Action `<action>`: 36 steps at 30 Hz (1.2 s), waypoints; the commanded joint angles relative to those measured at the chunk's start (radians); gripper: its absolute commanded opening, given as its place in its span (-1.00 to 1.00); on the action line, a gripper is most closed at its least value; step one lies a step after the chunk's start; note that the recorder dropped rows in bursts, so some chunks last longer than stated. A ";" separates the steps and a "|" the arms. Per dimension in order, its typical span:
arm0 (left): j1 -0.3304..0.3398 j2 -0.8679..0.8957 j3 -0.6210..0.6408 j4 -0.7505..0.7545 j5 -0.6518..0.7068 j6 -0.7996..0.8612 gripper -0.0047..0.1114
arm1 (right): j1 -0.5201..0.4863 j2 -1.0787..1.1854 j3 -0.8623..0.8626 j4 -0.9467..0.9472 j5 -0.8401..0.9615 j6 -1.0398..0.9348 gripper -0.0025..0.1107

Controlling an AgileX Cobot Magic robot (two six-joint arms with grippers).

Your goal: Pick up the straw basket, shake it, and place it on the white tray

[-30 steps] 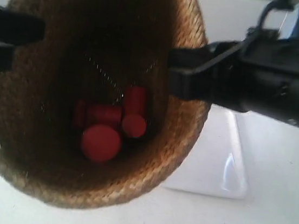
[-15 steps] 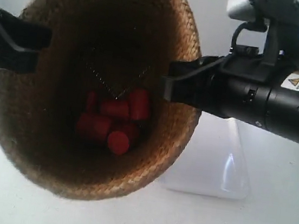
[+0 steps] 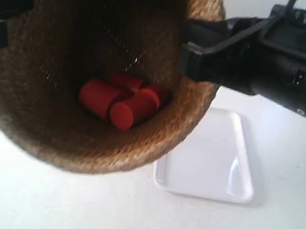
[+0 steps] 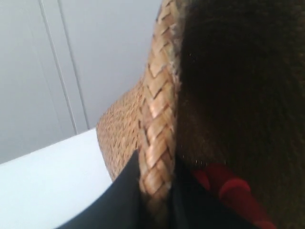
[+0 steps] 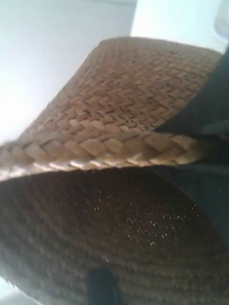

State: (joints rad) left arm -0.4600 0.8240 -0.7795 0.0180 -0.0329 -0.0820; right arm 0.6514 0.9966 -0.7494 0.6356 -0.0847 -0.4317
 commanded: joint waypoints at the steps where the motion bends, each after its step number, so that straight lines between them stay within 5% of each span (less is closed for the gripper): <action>1: 0.050 0.123 0.011 -0.018 0.033 -0.025 -0.92 | -0.036 0.113 0.020 0.030 -0.067 -0.047 -0.96; 5: -0.017 -0.017 -0.059 -0.018 0.039 -0.047 -0.92 | -0.006 0.015 -0.065 0.030 0.132 -0.047 -0.96; 8: -0.031 -0.071 -0.050 0.009 0.000 0.021 -0.92 | 0.024 -0.043 -0.051 0.030 -0.001 -0.051 -0.96; 12: 0.019 0.074 0.017 0.005 0.027 0.025 -0.92 | 0.001 0.111 0.023 0.030 -0.111 -0.091 -0.96; 17: -0.033 0.009 -0.054 -0.018 0.107 -0.025 -0.92 | 0.012 0.070 -0.037 0.062 0.146 -0.083 -0.96; 24: 0.006 0.086 0.021 -0.018 0.033 0.043 -0.92 | -0.005 0.124 0.047 0.115 -0.152 -0.172 -0.96; 29: -0.061 -0.001 -0.060 -0.042 0.108 -0.022 -0.92 | -0.016 0.047 -0.044 0.134 0.170 -0.166 -0.96; 36: -0.009 0.076 -0.002 -0.055 0.060 0.053 -0.92 | -0.047 0.091 0.038 0.142 -0.073 -0.201 -0.96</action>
State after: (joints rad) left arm -0.4868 0.8212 -0.8126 -0.0110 0.0066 -0.0568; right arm 0.6360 1.0063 -0.7436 0.7811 -0.1109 -0.6008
